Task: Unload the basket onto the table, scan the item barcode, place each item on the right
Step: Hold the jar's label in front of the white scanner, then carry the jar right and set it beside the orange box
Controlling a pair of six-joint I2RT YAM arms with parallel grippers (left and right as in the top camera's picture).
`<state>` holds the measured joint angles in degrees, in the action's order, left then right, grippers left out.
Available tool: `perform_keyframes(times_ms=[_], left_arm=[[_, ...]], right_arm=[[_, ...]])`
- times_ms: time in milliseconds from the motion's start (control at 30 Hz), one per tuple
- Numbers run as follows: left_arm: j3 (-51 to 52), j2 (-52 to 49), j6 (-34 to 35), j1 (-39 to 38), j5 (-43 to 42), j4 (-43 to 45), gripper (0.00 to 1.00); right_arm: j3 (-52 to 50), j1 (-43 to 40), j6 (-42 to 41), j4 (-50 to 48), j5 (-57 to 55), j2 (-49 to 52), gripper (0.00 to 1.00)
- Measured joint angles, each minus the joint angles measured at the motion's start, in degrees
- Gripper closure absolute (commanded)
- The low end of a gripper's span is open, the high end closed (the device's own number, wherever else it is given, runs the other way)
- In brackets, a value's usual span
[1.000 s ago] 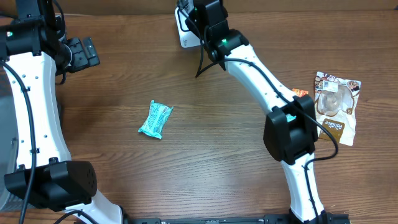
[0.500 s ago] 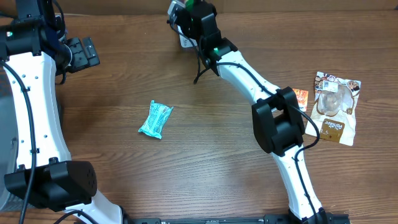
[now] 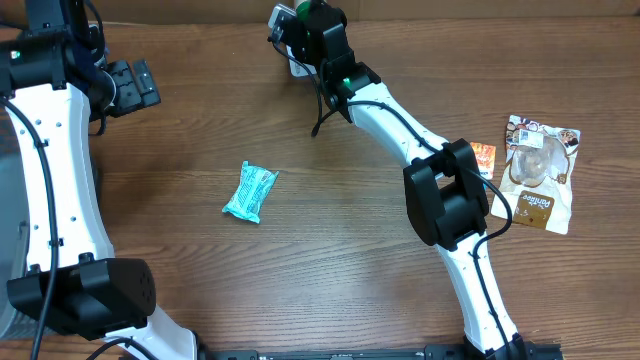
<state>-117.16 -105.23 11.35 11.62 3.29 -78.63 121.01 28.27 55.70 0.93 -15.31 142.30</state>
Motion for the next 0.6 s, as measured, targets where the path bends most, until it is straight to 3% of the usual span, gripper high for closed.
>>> perform_keyframes(times_ms=[300, 600], left_arm=[[0.0, 0.0, 0.0, 0.0, 0.0, 0.0, 0.01], [0.0, 0.0, 0.0, 0.0, 0.0, 0.0, 0.00]], right_arm=[[-0.2, -0.1, -14.3, 9.9, 2.0, -3.2, 0.53], [-0.3, -0.4, -33.1, 32.0, 6.4, -24.0, 0.52]])
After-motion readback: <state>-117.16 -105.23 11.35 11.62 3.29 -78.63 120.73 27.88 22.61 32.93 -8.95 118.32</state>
